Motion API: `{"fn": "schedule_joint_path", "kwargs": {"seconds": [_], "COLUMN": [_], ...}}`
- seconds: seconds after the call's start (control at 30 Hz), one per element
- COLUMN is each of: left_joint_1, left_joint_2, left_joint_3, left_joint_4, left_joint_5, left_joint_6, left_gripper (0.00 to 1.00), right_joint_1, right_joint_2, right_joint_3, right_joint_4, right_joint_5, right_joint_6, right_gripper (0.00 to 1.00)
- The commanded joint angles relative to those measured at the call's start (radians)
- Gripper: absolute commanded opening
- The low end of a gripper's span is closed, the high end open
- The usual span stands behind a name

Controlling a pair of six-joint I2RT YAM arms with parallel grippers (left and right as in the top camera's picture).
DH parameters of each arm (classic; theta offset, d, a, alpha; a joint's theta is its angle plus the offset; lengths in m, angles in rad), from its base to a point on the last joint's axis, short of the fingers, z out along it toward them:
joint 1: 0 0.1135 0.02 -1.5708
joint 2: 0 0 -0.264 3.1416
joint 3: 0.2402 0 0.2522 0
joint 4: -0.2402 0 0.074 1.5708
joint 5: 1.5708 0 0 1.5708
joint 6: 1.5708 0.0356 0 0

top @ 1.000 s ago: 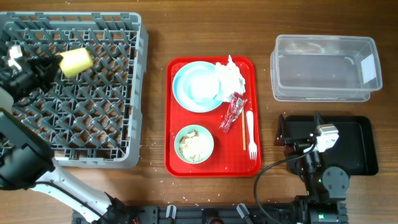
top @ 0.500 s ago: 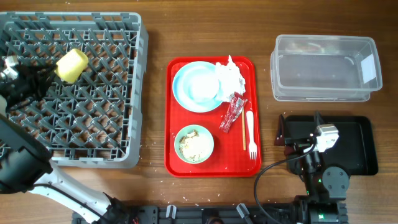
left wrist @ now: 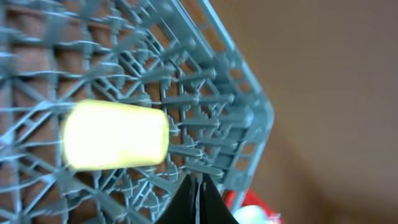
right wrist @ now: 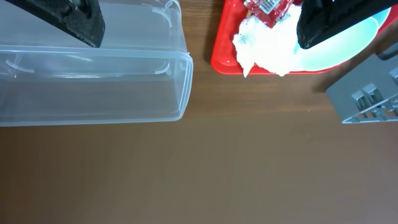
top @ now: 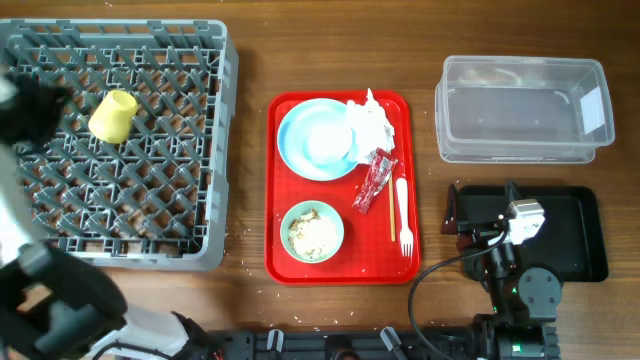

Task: Sort waste into correct bins and load items into the dishwasher rack
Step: 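Lower the yellow cup into the rack and open the left gripper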

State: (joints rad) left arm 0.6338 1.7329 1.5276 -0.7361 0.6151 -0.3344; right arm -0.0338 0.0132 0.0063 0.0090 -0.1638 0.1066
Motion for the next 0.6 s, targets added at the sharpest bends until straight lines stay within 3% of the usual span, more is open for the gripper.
{"fn": "schedule_joint_path", "kwargs": {"seconds": [0.0, 0.07, 0.17, 0.37, 0.47, 0.57], "left_joint_1": [-0.274, -0.390, -0.454, -0.386, -0.335, -0.305], "left_joint_2": [0.030, 0.063, 0.116, 0.185, 0.185, 0.185], "left_joint_3": [-0.005, -0.005, -0.005, -0.005, -0.005, -0.005], "left_joint_4": [0.026, 0.094, 0.138, 0.095, 0.069, 0.048], "left_joint_5": [-0.494, -0.674, -0.905, -0.903, -0.784, -0.782], "left_joint_6": [0.100, 0.153, 0.207, 0.245, 0.253, 0.245], "left_gripper": [0.04, 0.04, 0.04, 0.04, 0.04, 0.04], "right_joint_1": [0.002, 0.002, 0.002, 0.002, 0.002, 0.002], "right_joint_2": [-0.008, -0.008, -0.008, -0.008, -0.008, -0.008], "right_joint_3": [-0.001, -0.001, -0.001, -0.001, -0.001, -0.001], "right_joint_4": [0.003, 0.003, 0.003, 0.003, 0.003, 0.003], "right_joint_5": [0.005, 0.005, 0.005, 0.005, 0.005, 0.005], "right_joint_6": [-0.010, -0.010, -0.010, -0.010, -0.010, -0.010], "right_gripper": [1.00, 1.00, 1.00, 1.00, 1.00, 1.00]}}
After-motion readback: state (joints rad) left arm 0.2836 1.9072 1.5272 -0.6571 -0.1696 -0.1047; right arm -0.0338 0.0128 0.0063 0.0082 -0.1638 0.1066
